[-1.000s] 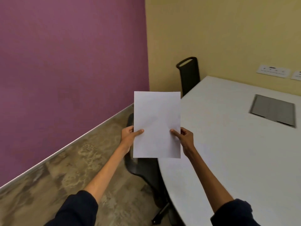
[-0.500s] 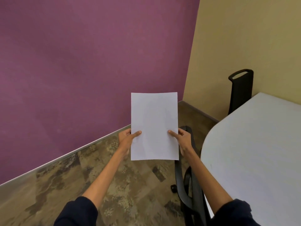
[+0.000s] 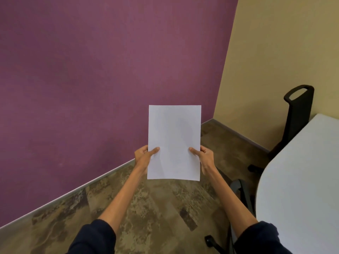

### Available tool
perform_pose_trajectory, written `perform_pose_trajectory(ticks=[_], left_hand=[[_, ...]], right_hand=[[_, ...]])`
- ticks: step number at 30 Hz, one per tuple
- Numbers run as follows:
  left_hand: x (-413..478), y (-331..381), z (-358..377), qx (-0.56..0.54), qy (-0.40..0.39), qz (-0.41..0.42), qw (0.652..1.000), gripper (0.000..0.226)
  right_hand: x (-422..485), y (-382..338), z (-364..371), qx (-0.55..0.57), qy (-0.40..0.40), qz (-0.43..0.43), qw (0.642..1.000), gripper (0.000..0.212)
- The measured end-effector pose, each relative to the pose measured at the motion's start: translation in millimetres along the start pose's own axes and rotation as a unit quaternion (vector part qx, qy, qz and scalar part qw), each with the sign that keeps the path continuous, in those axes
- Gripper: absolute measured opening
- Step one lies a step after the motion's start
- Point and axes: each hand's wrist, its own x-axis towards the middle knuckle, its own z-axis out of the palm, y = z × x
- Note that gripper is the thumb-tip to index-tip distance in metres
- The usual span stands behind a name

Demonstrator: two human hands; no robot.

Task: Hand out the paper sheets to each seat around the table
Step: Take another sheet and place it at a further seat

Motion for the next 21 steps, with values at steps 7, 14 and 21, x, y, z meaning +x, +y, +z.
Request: perform_pose_trajectory(ticks=[7,14,21], left_hand=[[113.8,12.3,15.0,-0.001,-0.020,-0.014,1.000,0.017],[256.3,29.1,34.7,0.017,-0.069,-0.023,0.997,0.020],[383.3,41.7,77.0,0.031,-0.109,-0.028,0.993,0.023]], right_hand=[[98.6,-7.3,26.8,0.000,0.031,0.009,0.999,0.022],[215.6,-22.8,63.1,0.011,0.078,0.001,0.997,0.018],[315.7,-39.0,72.9,0.024,0.127,-0.013,0.992,0.026]])
